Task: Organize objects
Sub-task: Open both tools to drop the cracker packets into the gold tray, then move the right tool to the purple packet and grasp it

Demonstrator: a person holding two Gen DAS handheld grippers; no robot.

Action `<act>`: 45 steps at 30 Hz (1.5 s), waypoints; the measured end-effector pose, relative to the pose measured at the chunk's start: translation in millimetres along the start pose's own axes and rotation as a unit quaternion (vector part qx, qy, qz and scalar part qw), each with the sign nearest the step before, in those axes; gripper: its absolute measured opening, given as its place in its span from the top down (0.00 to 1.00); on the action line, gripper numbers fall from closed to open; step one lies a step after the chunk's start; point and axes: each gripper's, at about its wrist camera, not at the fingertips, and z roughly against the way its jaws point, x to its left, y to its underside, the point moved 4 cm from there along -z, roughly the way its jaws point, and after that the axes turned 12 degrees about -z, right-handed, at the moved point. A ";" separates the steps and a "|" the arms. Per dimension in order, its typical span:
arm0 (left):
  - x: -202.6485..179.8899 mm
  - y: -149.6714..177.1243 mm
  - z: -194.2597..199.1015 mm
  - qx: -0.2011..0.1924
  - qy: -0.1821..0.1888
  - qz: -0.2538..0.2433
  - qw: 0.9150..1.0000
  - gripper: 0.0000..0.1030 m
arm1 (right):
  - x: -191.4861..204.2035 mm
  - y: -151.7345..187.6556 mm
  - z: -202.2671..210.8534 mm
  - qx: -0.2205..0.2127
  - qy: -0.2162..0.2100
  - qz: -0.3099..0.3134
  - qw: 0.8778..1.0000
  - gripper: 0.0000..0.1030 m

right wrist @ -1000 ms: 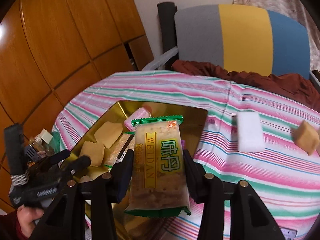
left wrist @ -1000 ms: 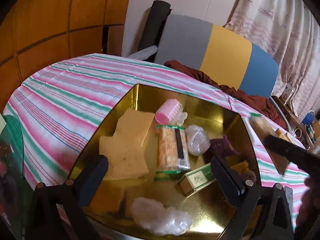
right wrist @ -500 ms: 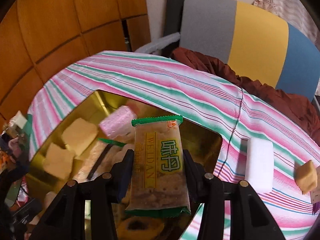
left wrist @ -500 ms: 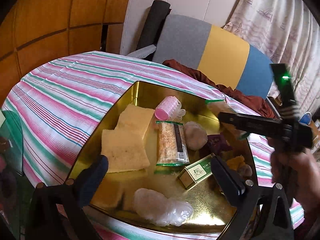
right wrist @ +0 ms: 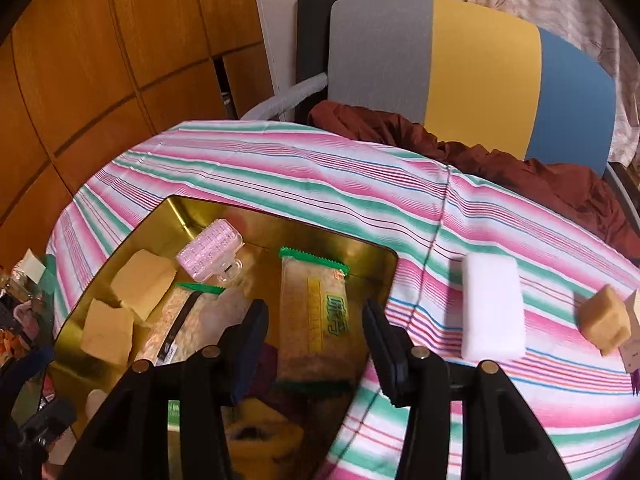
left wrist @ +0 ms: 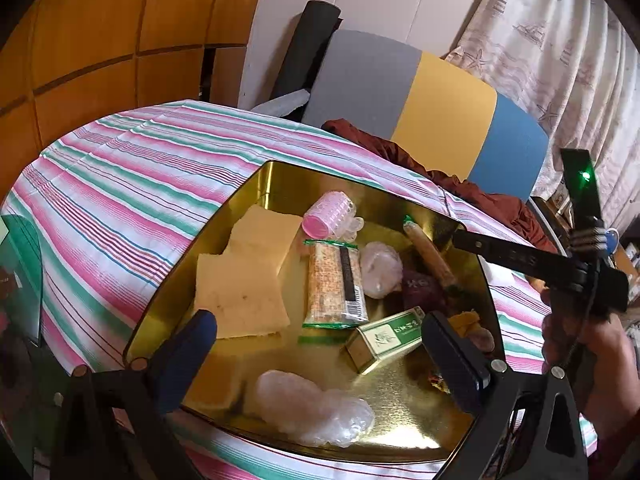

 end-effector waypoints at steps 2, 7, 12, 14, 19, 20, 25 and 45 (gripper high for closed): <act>-4.8 -0.4 0.4 0.001 0.001 -0.005 1.000 0.00 | -6.3 3.3 9.0 -0.008 -0.004 -0.010 1.000 0.52; -19.7 -3.1 1.2 0.001 0.006 -0.022 1.000 0.00 | -26.5 12.9 35.0 -0.023 -0.026 -0.039 0.999 0.52; -40.5 -7.3 2.5 0.001 0.017 -0.041 0.999 0.00 | -52.6 25.6 54.9 -0.027 -0.002 -0.035 0.999 0.52; -49.3 -8.2 3.5 0.000 0.025 -0.048 0.999 0.00 | -67.8 33.3 64.3 -0.029 0.013 -0.034 0.999 0.52; -77.1 -9.8 3.3 0.005 0.041 -0.075 0.996 0.00 | -115.2 47.2 82.4 -0.033 0.052 -0.051 0.997 0.52; -84.0 -10.1 3.2 0.007 0.045 -0.080 0.996 0.00 | -128.2 49.9 86.8 -0.034 0.060 -0.062 0.996 0.52; -119.5 -10.3 5.7 0.012 0.071 -0.113 0.991 0.00 | -187.7 62.0 102.5 -0.040 0.087 -0.126 0.987 0.52; -221.3 -1.4 -10.1 0.052 0.119 -0.185 0.974 0.00 | -431.9 59.4 146.0 -0.146 0.192 -0.355 0.903 0.33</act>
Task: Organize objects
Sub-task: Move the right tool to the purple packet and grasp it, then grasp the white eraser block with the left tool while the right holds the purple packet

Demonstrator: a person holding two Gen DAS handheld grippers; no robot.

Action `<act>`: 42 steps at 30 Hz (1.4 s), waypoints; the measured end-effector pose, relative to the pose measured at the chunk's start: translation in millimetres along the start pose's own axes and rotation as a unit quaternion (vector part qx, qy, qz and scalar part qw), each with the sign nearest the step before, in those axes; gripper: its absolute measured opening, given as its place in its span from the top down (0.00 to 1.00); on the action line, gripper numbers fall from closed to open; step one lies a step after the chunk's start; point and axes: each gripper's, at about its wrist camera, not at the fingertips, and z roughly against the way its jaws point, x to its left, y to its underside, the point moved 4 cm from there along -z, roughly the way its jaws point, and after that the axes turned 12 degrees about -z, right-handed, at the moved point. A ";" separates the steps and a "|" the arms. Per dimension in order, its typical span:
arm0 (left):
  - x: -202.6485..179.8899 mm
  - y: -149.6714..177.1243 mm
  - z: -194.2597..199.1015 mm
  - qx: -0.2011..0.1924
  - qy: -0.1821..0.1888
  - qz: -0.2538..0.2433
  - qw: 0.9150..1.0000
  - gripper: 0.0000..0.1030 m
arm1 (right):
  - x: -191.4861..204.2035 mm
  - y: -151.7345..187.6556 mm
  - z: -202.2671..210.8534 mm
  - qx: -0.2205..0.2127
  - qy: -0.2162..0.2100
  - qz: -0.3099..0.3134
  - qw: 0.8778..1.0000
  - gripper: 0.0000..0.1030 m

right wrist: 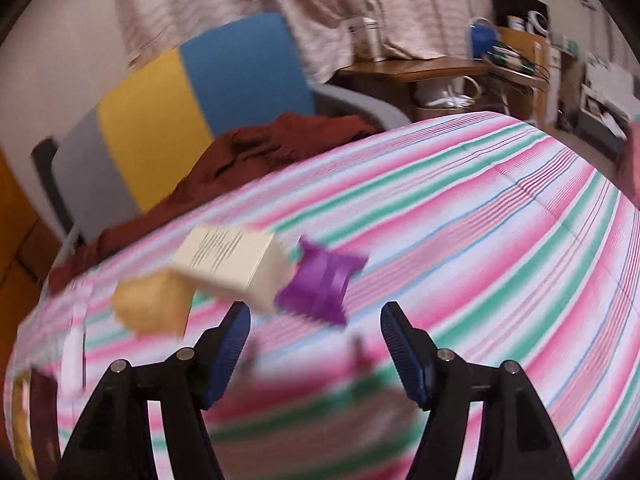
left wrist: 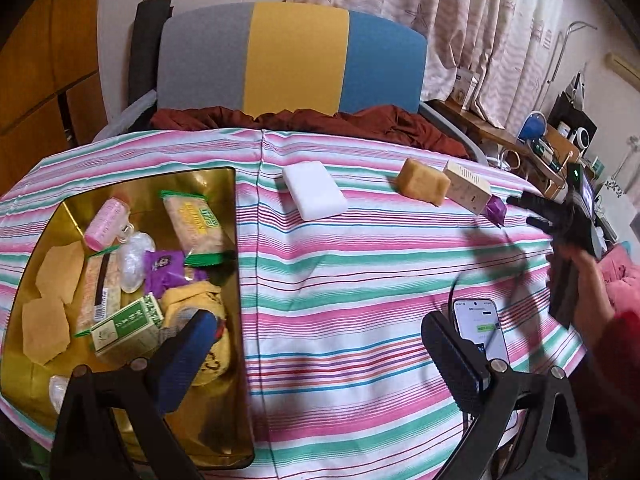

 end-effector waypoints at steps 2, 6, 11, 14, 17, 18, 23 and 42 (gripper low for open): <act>-1.8 -0.4 -2.5 0.004 -0.002 -0.003 1.000 0.00 | -1.0 -13.1 -11.4 -0.002 -0.003 -0.020 1.000 0.33; -5.0 -1.5 -5.9 0.007 -0.006 -0.010 1.000 0.00 | -5.6 -28.9 -29.7 -0.008 0.022 -0.041 0.999 0.33; -4.4 -3.8 -13.4 0.012 -0.008 -0.005 1.000 0.00 | -8.5 -30.5 -51.6 0.020 0.018 -0.034 0.999 0.38; -7.8 -7.1 -16.8 0.013 -0.006 -0.007 1.000 0.00 | -8.8 -23.5 -60.3 0.041 -0.001 -0.035 0.999 0.39; -13.1 -12.3 -19.5 0.010 -0.006 -0.015 1.000 0.00 | -7.6 -16.9 -63.9 0.037 0.004 -0.022 0.999 0.54; -14.9 -14.5 -20.3 0.008 -0.004 -0.017 1.000 0.00 | -8.0 -15.2 -65.9 0.038 0.002 -0.023 0.999 0.55; -19.1 -26.0 -27.8 0.006 -0.002 -0.016 1.000 0.00 | -9.9 -5.2 -64.6 0.032 0.000 -0.013 0.999 0.60; -9.8 -102.4 -144.9 0.055 -0.053 0.026 0.997 0.00 | 25.9 49.3 4.9 -0.067 -0.019 0.088 0.994 0.63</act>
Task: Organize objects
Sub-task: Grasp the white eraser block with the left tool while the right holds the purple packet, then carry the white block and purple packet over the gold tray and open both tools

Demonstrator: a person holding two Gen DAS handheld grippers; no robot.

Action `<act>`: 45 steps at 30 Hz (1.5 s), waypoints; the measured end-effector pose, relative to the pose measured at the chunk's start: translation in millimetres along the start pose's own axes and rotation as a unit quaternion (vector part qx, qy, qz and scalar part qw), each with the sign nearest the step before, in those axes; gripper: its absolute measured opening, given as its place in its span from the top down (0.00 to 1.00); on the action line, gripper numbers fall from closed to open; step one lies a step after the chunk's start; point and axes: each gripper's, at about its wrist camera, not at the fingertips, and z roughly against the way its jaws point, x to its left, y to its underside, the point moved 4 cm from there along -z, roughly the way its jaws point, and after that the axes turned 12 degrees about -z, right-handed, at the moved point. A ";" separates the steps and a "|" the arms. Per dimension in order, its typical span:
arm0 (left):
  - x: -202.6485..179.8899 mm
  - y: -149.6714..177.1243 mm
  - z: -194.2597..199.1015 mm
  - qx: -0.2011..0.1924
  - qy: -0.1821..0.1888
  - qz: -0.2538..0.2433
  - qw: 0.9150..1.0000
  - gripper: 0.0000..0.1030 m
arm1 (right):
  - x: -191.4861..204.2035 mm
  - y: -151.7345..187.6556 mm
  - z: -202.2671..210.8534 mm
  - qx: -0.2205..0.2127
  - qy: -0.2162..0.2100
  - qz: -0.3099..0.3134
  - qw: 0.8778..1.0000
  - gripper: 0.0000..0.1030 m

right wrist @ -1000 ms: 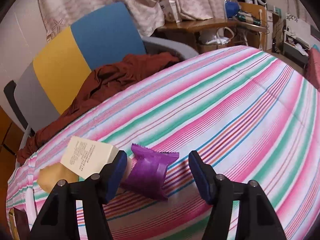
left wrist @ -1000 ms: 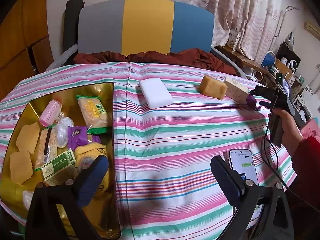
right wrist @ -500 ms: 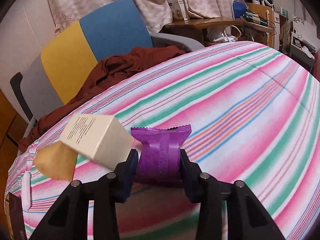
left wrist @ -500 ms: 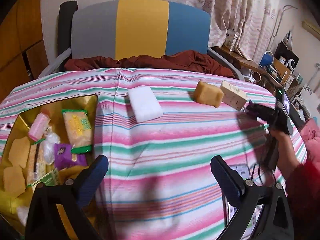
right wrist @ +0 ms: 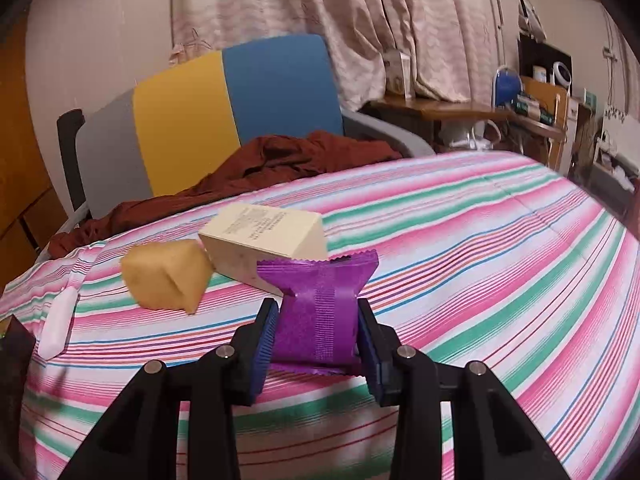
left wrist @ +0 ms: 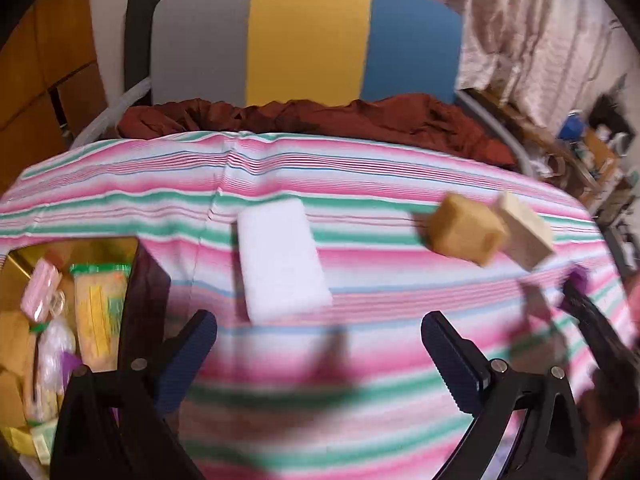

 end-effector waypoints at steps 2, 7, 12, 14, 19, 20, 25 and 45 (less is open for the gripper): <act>3.9 -8.2 -18.4 0.014 -0.012 0.004 1.000 0.00 | 3.3 0.8 5.7 -0.016 -0.001 0.006 1.000 0.63; 18.9 -20.6 -56.1 0.043 -0.029 0.024 0.998 0.00 | 4.4 1.3 3.0 -0.016 -0.001 0.008 1.000 0.63; 23.2 -22.3 -74.8 0.042 -0.018 0.020 0.999 0.09 | 2.3 3.8 1.8 -0.013 -0.001 0.004 1.000 0.63; 23.2 -18.9 -79.9 0.045 -0.020 0.015 0.999 0.21 | 2.1 4.1 1.6 -0.012 -0.002 0.004 1.000 0.63; 22.9 -13.6 -74.4 0.015 -0.010 0.021 1.000 0.36 | 1.8 4.5 2.3 -0.011 -0.003 0.004 1.000 0.63; 21.2 -13.5 -70.6 0.009 -0.016 0.013 1.000 0.43 | 1.5 4.5 2.8 -0.012 -0.003 0.004 1.000 0.63; 18.5 -3.8 -59.1 0.000 -0.002 0.011 1.000 0.44 | 2.7 4.1 4.4 -0.018 -0.003 0.006 1.000 0.63; 27.9 62.4 90.6 -0.108 0.074 -0.003 0.991 0.43 | 12.9 8.6 32.0 -0.056 -0.016 0.023 0.998 0.63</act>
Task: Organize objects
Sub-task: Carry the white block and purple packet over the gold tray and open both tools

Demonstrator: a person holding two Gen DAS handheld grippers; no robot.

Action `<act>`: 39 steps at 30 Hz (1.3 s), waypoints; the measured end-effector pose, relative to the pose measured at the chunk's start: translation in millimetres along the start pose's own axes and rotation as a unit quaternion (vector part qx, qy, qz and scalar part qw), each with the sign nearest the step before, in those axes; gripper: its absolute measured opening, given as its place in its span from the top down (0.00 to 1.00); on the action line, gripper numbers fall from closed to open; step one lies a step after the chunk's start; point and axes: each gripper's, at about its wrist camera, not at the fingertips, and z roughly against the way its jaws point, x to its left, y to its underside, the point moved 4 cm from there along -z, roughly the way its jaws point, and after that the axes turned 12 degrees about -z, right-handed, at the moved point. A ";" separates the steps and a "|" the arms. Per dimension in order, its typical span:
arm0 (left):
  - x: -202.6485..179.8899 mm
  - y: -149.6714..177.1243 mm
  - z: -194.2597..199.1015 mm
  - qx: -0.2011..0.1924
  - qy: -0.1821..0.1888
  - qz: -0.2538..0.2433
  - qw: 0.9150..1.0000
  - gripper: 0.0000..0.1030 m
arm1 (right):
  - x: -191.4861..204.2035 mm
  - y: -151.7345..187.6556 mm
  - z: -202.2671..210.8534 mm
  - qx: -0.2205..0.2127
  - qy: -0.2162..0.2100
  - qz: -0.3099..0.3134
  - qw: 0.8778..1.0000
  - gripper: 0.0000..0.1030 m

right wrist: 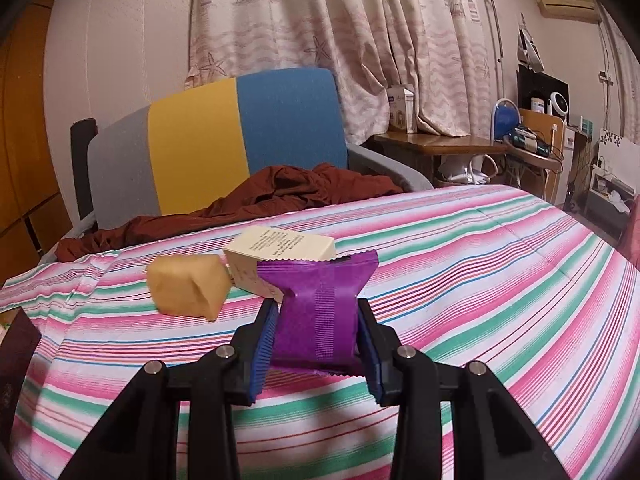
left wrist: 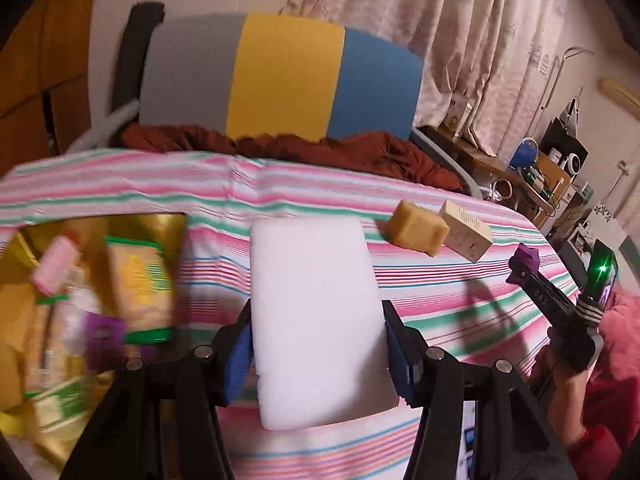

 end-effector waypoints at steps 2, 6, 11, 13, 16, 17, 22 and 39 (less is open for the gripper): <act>10.6 2.9 17.3 -0.012 -0.007 0.003 1.000 0.43 | 4.3 1.5 5.6 0.001 -0.008 0.010 1.000 0.63; 43.5 9.4 42.2 -0.026 -0.035 0.012 0.999 0.43 | 16.6 4.0 17.6 0.004 -0.018 0.038 0.999 0.63; 87.9 22.9 59.1 -0.025 -0.063 0.044 0.997 0.43 | 27.8 6.4 37.5 0.010 -0.035 0.052 0.998 0.63; 105.9 29.3 64.3 -0.022 -0.075 0.056 0.995 0.43 | 32.2 5.7 48.6 0.011 -0.046 0.050 0.998 0.63; 132.8 37.0 68.7 -0.019 -0.095 0.079 0.992 0.43 | 41.2 3.9 65.2 0.014 -0.066 0.044 0.997 0.63; 141.7 39.7 68.3 -0.014 -0.102 0.086 0.991 0.43 | 44.8 3.7 70.0 0.017 -0.075 0.040 0.996 0.63; 182.3 52.9 70.9 0.002 -0.130 0.118 0.984 0.42 | 74.0 8.6 98.9 0.030 -0.132 0.032 0.990 0.63; 233.7 89.0 69.8 0.039 -0.136 0.194 0.971 0.09 | 231.2 92.9 169.3 0.128 -0.330 0.134 0.926 0.63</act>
